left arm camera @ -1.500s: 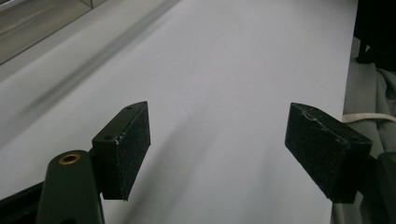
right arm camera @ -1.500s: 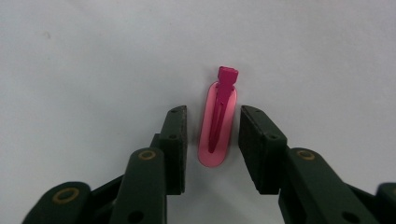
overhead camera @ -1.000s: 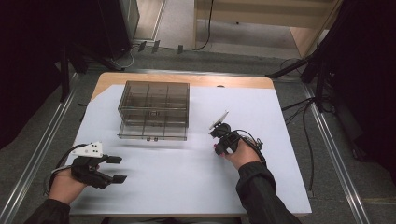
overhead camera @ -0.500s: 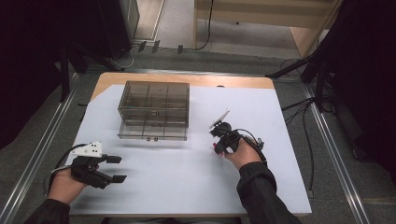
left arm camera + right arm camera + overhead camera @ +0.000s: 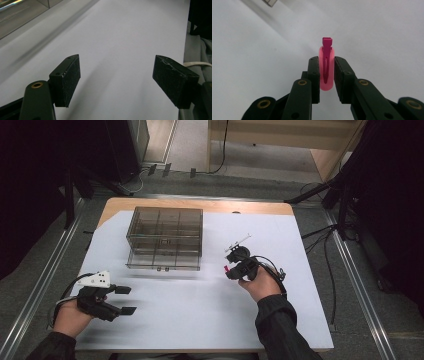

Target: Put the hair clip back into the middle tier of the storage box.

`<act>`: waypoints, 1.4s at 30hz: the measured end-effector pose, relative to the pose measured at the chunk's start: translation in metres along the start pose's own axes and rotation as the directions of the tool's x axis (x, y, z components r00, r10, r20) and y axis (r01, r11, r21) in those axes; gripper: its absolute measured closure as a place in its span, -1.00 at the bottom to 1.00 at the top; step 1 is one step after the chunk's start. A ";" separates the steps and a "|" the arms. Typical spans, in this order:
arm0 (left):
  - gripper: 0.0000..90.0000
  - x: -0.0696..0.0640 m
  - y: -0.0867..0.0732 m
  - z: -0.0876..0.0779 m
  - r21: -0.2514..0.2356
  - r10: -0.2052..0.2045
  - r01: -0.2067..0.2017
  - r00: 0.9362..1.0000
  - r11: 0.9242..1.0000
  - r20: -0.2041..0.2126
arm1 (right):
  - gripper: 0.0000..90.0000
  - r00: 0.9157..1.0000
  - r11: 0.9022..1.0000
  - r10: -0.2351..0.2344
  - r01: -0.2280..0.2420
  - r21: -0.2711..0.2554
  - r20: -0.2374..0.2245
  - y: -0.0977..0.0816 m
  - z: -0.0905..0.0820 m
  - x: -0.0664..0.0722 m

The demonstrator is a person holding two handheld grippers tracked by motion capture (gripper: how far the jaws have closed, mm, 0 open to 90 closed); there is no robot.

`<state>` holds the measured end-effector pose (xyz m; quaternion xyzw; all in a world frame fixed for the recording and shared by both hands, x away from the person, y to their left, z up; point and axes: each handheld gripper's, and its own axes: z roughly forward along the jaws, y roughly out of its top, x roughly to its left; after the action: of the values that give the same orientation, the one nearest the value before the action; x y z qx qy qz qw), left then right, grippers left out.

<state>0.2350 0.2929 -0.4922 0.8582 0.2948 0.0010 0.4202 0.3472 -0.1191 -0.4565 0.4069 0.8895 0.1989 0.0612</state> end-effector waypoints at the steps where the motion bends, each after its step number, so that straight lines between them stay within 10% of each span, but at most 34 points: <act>1: -0.48 0.000 0.000 0.000 -0.001 -0.001 0.001 1.000 1.000 0.001 | 0.73 1.000 1.000 0.001 -0.001 -0.015 -0.002 0.000 -0.001 -0.001; 22: -0.48 0.002 0.005 0.005 0.002 0.008 -0.008 1.000 1.000 0.010 | 0.73 0.998 0.985 0.018 -0.030 -0.171 -0.068 -0.002 -0.011 -0.006; 42: -0.48 -0.002 0.000 -0.001 -0.010 0.000 0.000 1.000 1.000 -0.003 | 0.73 0.994 0.976 -0.030 0.007 -0.216 -0.106 0.006 -0.009 -0.004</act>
<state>0.2332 0.2924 -0.4907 0.8562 0.2953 0.0040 0.4239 0.3516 -0.1207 -0.4456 0.3781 0.8684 0.3154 0.0584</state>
